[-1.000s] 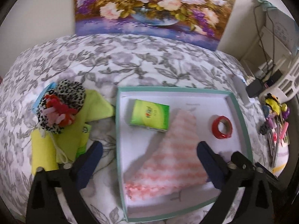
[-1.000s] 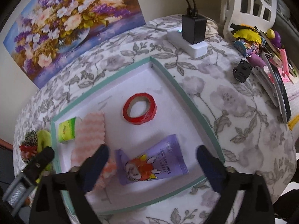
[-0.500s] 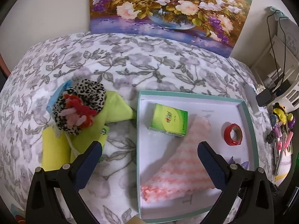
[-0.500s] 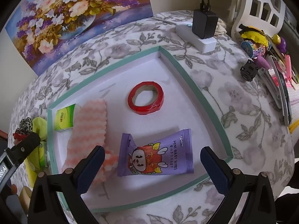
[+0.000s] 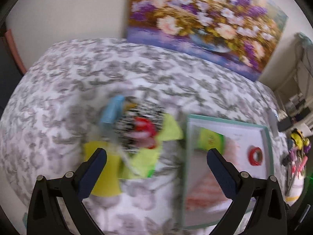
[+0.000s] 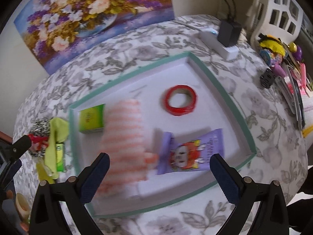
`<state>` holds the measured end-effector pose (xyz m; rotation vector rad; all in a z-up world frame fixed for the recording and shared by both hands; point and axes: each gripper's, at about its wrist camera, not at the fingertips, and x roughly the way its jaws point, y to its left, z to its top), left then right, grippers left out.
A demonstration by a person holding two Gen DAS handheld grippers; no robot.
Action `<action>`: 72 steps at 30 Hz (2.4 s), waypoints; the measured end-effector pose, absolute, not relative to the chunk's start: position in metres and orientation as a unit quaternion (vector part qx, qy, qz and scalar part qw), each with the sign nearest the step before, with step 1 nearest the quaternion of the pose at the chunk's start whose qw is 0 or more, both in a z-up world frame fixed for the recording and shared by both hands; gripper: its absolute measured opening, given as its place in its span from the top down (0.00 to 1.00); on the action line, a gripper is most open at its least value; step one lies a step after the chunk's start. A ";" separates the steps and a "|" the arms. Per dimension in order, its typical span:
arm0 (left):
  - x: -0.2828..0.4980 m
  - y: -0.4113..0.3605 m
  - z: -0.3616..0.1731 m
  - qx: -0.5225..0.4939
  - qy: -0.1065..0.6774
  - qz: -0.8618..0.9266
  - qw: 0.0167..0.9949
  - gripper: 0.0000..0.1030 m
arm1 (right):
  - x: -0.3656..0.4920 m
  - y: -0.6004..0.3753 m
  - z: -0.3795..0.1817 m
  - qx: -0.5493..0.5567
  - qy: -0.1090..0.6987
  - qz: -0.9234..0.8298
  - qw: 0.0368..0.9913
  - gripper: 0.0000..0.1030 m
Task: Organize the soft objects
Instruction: 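Move the left tool to the yellow sponge on the pile, then grasp the yellow sponge with the left tool and lift it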
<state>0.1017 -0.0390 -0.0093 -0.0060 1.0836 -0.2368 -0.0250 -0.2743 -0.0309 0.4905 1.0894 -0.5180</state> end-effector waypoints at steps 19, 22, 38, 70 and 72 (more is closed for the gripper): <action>0.141 0.093 -0.021 -0.103 0.540 0.009 0.835 0.01 | 0.042 -0.161 -0.030 0.182 0.515 -0.144 0.825 0.00; 0.144 0.097 -0.030 -0.111 0.554 0.007 0.825 0.01 | 0.051 -0.143 -0.037 0.180 0.525 -0.122 0.823 0.00; 0.149 0.079 -0.084 -0.096 0.634 -0.024 0.767 0.01 | 0.068 -0.107 -0.075 0.141 0.580 -0.098 0.797 0.00; 0.152 0.042 -0.121 -0.105 0.675 -0.082 0.725 0.40 | 0.066 -0.110 -0.087 0.123 0.600 -0.112 0.782 0.00; 0.151 0.037 -0.118 -0.116 0.674 -0.097 0.723 0.41 | 0.067 -0.109 -0.086 0.123 0.601 -0.112 0.781 0.00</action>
